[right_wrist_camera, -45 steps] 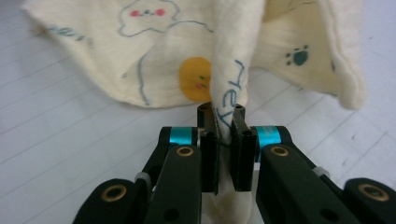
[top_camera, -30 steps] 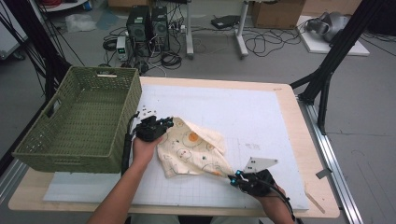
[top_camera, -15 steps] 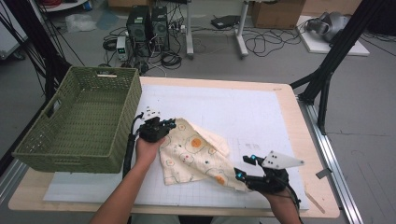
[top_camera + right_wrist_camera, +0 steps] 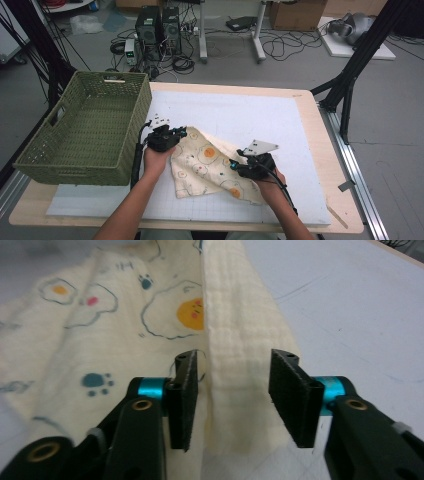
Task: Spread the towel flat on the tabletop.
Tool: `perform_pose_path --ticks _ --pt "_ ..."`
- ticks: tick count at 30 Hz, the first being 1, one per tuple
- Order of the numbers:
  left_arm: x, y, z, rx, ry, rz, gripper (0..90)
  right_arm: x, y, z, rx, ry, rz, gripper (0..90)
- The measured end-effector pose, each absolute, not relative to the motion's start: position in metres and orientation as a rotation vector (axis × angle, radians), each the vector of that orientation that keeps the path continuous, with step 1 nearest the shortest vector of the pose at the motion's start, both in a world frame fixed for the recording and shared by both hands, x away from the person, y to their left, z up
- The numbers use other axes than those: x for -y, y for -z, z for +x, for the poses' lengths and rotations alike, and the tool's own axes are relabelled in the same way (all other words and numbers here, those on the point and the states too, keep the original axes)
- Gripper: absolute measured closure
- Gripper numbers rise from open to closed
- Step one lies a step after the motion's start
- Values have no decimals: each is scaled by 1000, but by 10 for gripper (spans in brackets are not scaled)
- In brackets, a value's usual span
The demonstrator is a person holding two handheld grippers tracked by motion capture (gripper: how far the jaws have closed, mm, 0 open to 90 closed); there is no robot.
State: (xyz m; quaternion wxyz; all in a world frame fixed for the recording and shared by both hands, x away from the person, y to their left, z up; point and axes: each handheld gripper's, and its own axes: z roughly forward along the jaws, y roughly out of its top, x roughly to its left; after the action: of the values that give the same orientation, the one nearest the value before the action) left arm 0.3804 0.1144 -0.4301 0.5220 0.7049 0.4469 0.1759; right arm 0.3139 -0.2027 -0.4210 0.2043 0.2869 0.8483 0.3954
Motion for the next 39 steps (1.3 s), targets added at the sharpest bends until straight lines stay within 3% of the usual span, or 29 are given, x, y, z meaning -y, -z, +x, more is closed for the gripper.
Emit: perform_pose_path --ticks 3,4,14,25,27,29,31,34,39 --pt "-114 430 380 -1064 -423 1684 849 200 428 322 -2393 -971 754 833" --pt "-113 429 380 -1062 -422 1677 850 203 429 325 -2398 -956 766 847" --pt "-94 428 390 -1059 -416 1683 852 233 421 347 -2253 -967 960 851" --pt "-92 430 412 -1093 -419 1722 836 236 414 394 -2200 -947 1062 850" --pt "-93 429 412 -1112 -433 1695 783 234 413 402 -2189 -906 1056 850" --pt "-96 427 413 -1159 -447 1647 605 233 413 411 -2172 -846 1072 850" --pt "-101 424 412 -1189 -460 1619 486 234 414 419 -2139 -777 1113 811" --pt "-106 421 409 -1174 -482 1640 469 240 417 423 -2047 -785 1213 594" --pt "-110 424 401 -1142 -476 1691 461 246 413 411 -2028 -897 1221 538"
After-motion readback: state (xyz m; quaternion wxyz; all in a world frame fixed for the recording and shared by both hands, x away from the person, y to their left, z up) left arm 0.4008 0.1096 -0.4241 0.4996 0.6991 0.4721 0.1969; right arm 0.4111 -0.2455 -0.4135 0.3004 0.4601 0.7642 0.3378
